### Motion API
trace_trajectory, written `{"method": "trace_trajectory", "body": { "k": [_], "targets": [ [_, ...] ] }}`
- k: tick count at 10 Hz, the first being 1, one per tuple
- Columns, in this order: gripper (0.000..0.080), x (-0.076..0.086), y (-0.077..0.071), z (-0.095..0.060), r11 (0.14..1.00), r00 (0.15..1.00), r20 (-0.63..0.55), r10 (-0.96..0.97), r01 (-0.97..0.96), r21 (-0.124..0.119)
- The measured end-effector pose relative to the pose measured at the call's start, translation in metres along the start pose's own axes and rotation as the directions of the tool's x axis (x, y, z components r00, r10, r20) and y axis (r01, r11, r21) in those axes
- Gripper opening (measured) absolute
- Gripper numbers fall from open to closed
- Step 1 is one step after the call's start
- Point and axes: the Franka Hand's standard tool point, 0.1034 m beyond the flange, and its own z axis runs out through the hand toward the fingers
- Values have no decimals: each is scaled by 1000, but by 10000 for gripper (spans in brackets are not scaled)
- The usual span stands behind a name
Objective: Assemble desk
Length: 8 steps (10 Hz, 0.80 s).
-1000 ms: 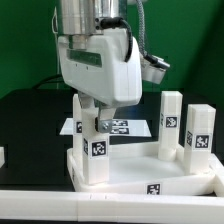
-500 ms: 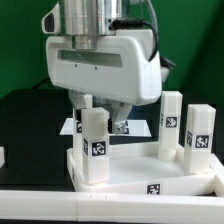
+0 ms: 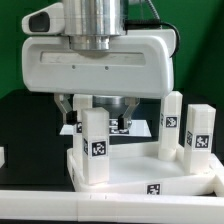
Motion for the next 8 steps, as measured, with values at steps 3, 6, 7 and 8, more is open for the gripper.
{"method": "trace_trajectory", "body": {
  "k": [3,6,7,8],
  "targets": [
    [649,0,-2,0,964,964,4,-265,265,-9],
    [649,0,0,0,915,915,9,-403,403,-20],
    [649,0,1,0,873,874,14,-486,486,-28],
    [649,0,3,0,855,855,17,-518,518,-30]
  ]
}}
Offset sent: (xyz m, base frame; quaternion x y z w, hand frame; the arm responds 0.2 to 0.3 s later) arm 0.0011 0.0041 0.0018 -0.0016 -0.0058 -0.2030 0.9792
